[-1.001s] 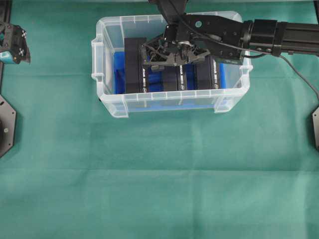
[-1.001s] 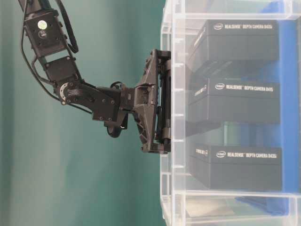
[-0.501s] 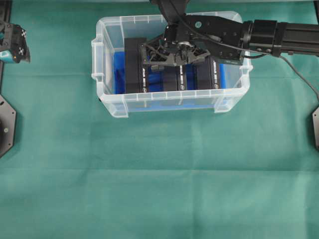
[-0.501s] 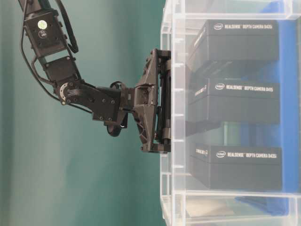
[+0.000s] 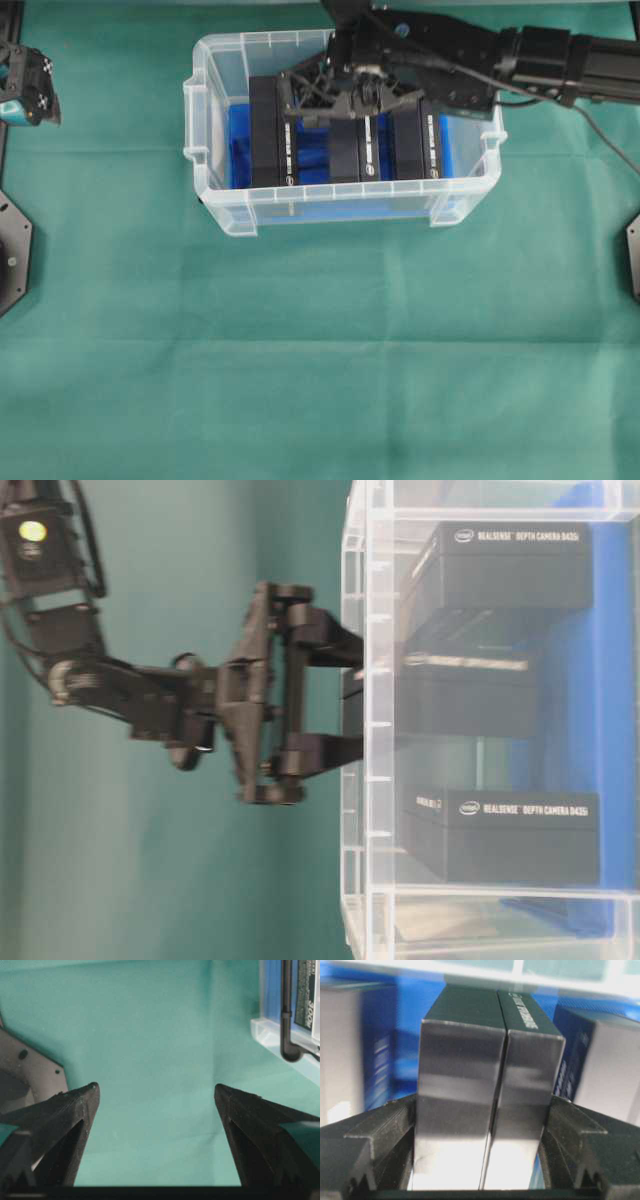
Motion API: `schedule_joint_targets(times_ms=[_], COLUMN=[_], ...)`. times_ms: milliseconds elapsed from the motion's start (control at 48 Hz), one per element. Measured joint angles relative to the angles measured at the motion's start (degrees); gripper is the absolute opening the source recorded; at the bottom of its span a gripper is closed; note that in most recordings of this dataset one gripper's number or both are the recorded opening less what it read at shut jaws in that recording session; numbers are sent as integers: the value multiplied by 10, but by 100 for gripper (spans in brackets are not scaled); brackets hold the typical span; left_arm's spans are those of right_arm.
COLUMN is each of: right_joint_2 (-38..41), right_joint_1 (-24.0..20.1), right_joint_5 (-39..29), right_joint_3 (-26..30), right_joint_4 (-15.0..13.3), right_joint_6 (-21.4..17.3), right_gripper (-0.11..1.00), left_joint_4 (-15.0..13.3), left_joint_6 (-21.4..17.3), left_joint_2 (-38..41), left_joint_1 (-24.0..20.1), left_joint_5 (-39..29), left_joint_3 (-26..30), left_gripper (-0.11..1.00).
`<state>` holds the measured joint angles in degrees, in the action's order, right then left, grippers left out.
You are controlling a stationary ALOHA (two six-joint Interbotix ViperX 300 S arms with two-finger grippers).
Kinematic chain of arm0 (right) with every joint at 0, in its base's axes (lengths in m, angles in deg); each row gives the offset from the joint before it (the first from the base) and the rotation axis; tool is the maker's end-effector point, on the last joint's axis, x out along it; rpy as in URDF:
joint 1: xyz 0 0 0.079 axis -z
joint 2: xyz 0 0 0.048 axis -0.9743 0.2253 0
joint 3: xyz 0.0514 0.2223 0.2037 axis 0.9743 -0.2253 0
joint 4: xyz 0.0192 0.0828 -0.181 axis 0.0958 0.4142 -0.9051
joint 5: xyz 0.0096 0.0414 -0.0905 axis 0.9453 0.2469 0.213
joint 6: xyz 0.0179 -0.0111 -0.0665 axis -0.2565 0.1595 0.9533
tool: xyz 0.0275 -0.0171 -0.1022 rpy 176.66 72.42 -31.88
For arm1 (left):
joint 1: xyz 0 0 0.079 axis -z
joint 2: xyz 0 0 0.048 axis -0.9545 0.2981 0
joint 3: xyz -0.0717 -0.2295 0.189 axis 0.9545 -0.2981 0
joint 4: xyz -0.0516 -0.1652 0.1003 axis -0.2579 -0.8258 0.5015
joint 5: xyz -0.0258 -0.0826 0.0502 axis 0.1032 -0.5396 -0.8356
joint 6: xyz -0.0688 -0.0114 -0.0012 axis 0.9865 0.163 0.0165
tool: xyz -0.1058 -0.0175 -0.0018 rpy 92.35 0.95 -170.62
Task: Take out the box from the case.
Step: 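Lift the gripped middle box straight up out of the case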
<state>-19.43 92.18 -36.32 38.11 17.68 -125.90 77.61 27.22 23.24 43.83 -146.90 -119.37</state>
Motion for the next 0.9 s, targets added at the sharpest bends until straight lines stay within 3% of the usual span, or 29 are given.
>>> schedule_joint_targets(times_ms=[897], right_joint_2=[-24], right_joint_1=[2], right_joint_5=[-185], right_joint_3=[198], right_joint_4=[-4], right_joint_6=[41], right_gripper=[68], left_joint_4=[0], left_joint_6=[0], left_joint_2=[-2], left_joint_1=[-1], left_joint_5=[1], left_joint_3=[0], left_gripper=[96])
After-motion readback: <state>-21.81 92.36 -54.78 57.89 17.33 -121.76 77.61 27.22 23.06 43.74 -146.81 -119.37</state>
